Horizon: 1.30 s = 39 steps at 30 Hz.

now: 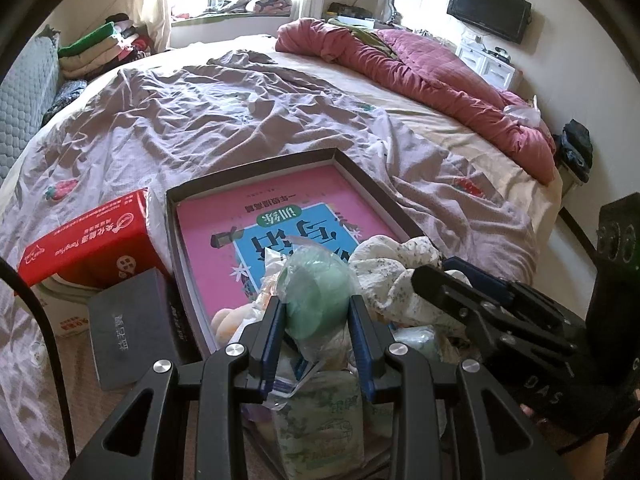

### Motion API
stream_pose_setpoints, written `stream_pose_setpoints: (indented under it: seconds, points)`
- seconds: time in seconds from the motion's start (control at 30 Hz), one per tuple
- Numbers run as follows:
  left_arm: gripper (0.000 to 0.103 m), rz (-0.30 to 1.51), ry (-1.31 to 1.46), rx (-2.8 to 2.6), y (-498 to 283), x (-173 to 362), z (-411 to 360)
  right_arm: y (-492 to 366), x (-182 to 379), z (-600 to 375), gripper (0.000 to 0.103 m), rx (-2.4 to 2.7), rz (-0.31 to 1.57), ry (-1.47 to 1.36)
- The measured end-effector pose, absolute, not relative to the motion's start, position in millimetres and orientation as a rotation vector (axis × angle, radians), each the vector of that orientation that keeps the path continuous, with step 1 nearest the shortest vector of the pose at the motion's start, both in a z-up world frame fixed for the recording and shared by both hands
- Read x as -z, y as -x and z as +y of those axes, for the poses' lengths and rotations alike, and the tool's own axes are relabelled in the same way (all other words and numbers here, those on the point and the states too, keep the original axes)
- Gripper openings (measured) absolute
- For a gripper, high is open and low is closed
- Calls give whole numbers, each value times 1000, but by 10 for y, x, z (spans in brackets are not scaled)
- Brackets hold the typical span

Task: Organize soft objects
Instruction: 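Open left tool to drop the green ball in the tray while right releases the cloth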

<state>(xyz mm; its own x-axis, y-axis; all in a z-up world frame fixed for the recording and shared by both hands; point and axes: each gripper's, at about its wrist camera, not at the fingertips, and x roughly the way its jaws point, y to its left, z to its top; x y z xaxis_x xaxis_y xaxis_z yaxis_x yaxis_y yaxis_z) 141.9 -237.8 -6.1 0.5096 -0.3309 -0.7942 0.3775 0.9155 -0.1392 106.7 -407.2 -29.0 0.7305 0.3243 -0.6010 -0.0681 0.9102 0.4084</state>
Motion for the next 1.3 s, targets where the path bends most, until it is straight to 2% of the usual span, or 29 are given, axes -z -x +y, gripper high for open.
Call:
stream_pose_setpoints:
  seconds: [0.27,0.4,0.53,0.83,0.9,1.03,1.17,1.3]
  points:
    - [34,946,-51,442,-1410,48,-2418,-967,202,-4187,57,-190,699,-394]
    - [35,962,-59,434,-1424,74,-2424,-926,194,-4201,58,-189,699,-398]
    - [41,976,-30,432,-1443,87,-2386,-914,188,-4199,58,-188,698,-395]
    - [44,992,-28,420,-1470,130,-2363,-888,158,-4192,59,-179,698,-392]
    - [45,991,-26,419,-1465,122,-2362,-881,146,-4190,62,-178,695,-387]
    - [54,970,-28,416,-1439,79,-2355,-860,107,-4194,64,-175,683,-381]
    - [54,956,-23,415,-1408,29,-2338,-841,83,-4177,67,-166,682,-365]
    - [60,947,-27,395,-1369,-17,-2315,-812,49,-4162,70,-159,677,-352]
